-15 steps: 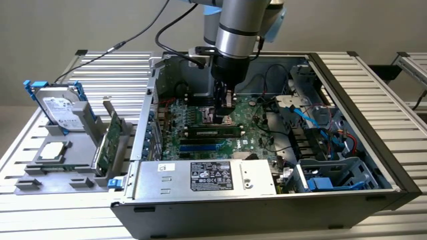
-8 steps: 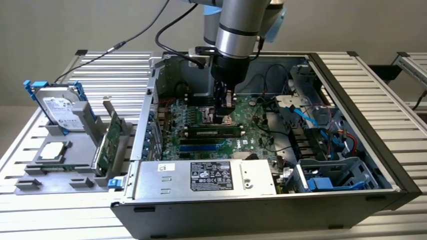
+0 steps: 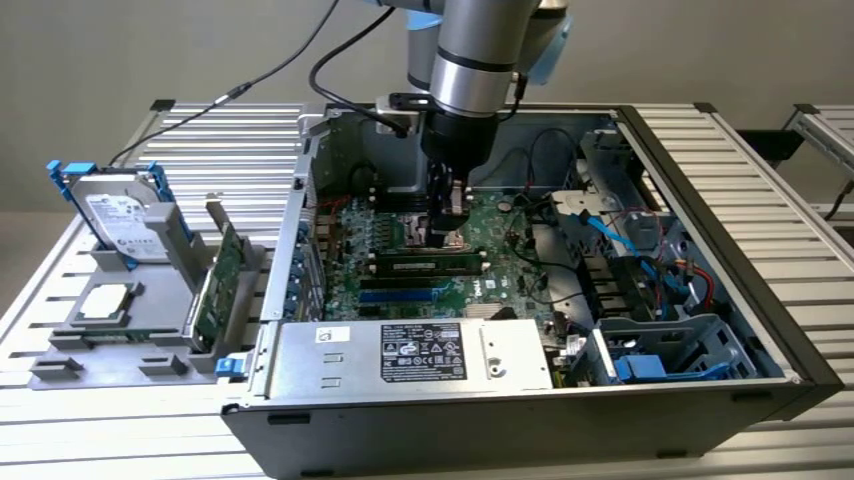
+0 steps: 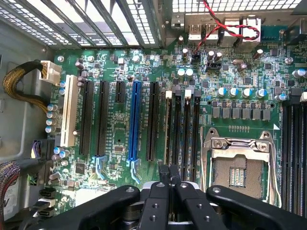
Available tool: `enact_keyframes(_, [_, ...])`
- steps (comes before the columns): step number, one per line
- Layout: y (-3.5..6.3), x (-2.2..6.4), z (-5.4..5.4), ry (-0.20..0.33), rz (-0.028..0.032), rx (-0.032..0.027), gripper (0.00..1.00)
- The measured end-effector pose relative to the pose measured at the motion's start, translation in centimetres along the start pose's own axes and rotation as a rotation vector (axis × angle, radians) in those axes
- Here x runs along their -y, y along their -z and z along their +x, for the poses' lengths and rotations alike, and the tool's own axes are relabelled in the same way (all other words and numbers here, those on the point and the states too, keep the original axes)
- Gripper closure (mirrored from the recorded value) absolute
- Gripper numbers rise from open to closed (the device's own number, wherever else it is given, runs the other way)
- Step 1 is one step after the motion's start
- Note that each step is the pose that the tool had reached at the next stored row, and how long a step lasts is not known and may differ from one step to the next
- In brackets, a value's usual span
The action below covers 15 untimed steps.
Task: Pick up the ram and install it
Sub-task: 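Press down the ram until it locks into place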
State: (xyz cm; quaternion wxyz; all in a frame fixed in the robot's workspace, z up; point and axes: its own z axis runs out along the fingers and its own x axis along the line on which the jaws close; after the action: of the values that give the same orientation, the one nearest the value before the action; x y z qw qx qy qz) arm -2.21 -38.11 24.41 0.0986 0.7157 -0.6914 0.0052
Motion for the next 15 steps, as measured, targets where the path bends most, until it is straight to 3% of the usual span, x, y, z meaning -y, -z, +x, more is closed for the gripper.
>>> enact_keyframes(3, [-0.12, -0.49, 0.0, -0.005, 0.0449, 0.0101, 0.89])
enact_keyframes(5, [-0.23, -0.66, 0.0, -0.008, 0.0671, 0.0106, 0.89])
enact_keyframes(10, [-0.75, -1.52, 0.0, -0.009, 0.0692, 0.0102, 0.89])
enact_keyframes(15, [-1.57, -1.51, -0.1, -0.010, 0.0696, 0.0075, 0.89])
